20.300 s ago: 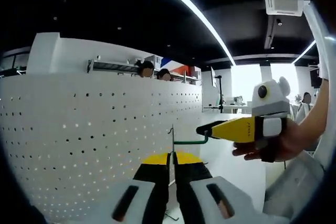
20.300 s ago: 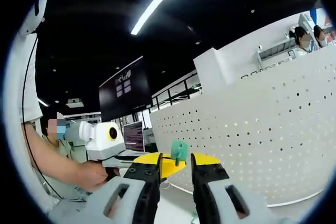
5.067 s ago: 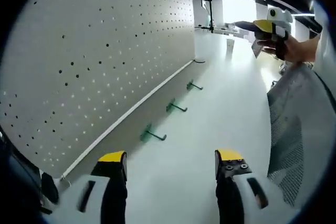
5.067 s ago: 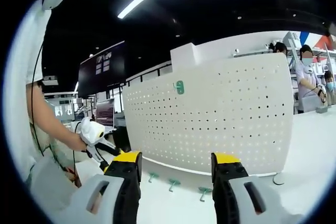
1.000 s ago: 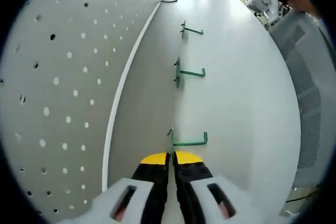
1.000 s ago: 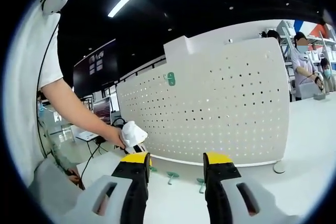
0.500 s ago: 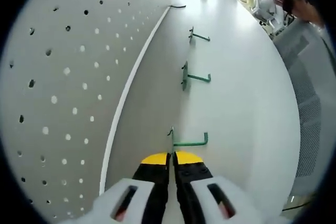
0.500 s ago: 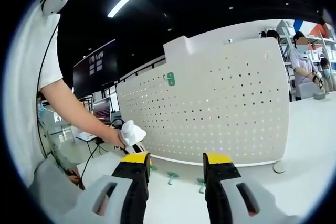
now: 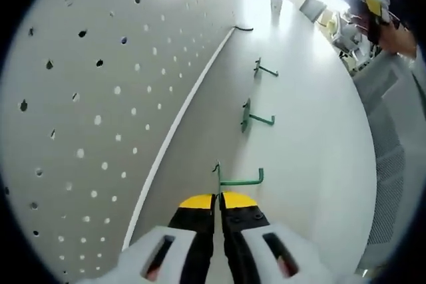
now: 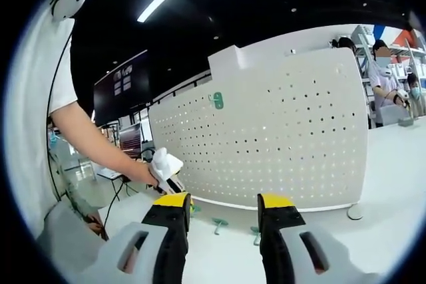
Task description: Insert the hook assembly into the mounting plate slot until the hook locks in place.
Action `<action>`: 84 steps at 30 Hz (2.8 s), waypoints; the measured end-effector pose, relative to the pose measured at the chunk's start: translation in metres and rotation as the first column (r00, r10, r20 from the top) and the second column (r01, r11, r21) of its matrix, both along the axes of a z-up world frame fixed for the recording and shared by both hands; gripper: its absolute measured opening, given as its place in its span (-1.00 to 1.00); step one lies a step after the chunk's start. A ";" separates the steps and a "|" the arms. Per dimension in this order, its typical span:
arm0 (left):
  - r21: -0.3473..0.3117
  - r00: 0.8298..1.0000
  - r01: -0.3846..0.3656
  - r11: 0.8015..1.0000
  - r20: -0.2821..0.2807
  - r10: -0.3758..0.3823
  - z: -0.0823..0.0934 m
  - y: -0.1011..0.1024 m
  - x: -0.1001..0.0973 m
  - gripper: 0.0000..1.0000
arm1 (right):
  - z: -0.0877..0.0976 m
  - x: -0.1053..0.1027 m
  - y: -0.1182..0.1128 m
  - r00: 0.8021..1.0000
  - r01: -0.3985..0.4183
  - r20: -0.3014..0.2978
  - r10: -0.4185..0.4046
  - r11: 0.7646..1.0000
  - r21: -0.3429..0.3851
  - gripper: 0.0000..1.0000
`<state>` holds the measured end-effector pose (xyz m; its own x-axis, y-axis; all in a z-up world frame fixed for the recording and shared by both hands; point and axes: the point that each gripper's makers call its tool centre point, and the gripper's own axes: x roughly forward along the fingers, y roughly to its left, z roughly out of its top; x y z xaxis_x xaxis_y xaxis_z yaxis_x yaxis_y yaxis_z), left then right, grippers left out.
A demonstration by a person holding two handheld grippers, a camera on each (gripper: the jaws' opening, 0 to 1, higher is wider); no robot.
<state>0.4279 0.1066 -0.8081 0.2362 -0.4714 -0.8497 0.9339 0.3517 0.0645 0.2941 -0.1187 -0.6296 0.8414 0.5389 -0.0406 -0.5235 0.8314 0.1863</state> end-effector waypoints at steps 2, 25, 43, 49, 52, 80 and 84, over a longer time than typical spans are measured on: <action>-0.016 1.000 -0.008 1.000 0.010 0.008 0.005 -0.003 0.000 -0.94 | 0.001 0.000 -0.002 1.000 0.003 0.001 -0.003 1.000 0.003 -0.23; -0.285 0.987 -0.122 0.951 0.063 0.145 0.070 -0.030 0.006 -0.95 | 0.022 0.006 0.002 0.999 -0.001 0.043 -0.001 0.999 0.037 -0.23; -0.375 0.981 -0.111 0.920 0.108 0.162 0.102 -0.044 0.001 -0.95 | 0.036 0.008 0.009 0.997 -0.013 0.071 0.010 0.999 0.047 -0.24; -0.426 0.981 -0.103 0.899 0.104 0.162 0.114 -0.052 -0.004 -0.95 | 0.040 0.008 0.013 0.997 -0.024 0.077 0.020 0.999 0.046 -0.24; -0.447 0.980 -0.097 0.889 0.113 0.164 0.120 -0.054 -0.006 -0.95 | 0.043 0.008 0.016 0.996 -0.031 0.084 0.028 0.999 0.040 -0.24; -0.686 0.966 -0.064 0.725 0.139 0.217 0.187 -0.074 -0.034 -0.94 | 0.064 0.005 0.035 0.991 -0.074 0.117 0.067 0.996 0.057 -0.25; -0.701 0.965 -0.055 0.711 0.145 0.218 0.193 -0.076 -0.038 -0.94 | 0.067 0.004 0.037 0.990 -0.079 0.121 0.071 0.995 0.062 -0.26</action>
